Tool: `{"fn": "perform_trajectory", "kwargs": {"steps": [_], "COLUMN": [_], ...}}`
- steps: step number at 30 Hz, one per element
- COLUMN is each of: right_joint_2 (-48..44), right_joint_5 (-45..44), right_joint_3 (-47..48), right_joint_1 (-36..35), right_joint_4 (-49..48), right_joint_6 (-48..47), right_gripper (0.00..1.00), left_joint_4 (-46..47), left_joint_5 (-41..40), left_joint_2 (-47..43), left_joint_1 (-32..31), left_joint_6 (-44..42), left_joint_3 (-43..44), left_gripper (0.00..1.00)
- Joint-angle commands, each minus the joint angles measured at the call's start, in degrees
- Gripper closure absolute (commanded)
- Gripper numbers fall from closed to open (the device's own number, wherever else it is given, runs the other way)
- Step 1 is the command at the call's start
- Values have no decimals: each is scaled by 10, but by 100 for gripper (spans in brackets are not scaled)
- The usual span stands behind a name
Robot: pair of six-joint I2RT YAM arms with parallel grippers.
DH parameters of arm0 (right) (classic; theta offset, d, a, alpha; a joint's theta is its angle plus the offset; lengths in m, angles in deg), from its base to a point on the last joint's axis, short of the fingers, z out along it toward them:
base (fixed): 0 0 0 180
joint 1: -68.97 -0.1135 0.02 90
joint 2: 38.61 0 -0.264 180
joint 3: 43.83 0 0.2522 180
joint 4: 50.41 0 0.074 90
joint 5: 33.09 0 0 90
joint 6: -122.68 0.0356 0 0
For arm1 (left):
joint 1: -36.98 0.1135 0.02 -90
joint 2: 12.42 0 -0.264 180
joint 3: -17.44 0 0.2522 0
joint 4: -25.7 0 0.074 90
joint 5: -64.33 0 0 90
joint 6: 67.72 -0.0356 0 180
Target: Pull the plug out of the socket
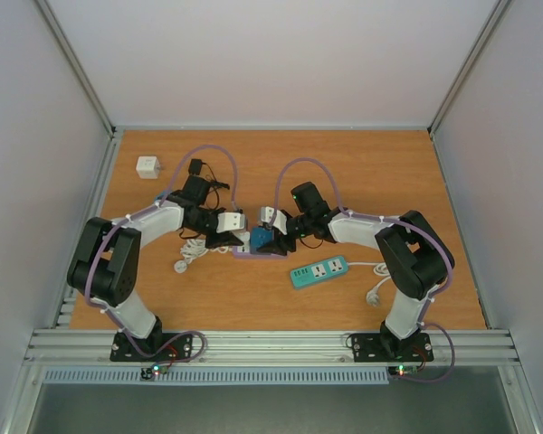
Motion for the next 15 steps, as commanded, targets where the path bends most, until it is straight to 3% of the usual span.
{"fn": "perform_trajectory", "kwargs": {"steps": [1, 8, 15], "right_joint_2": [1, -2, -7], "right_joint_5": [-22, -26, -20], "right_joint_3": [-14, -17, -20], "right_joint_1": [-5, -5, -5], "right_joint_4": [37, 40, 39], "right_joint_6": [-16, -15, -13], "right_gripper": [72, 72, 67], "left_joint_4": [-21, -53, -53], "left_joint_5": [79, 93, 115], "left_joint_2": [-34, -50, -87], "left_joint_1": [-6, 3, 62], "left_joint_6": [11, 10, 63], "left_joint_3": [22, 33, 39], "left_gripper": [82, 83, 82]}}
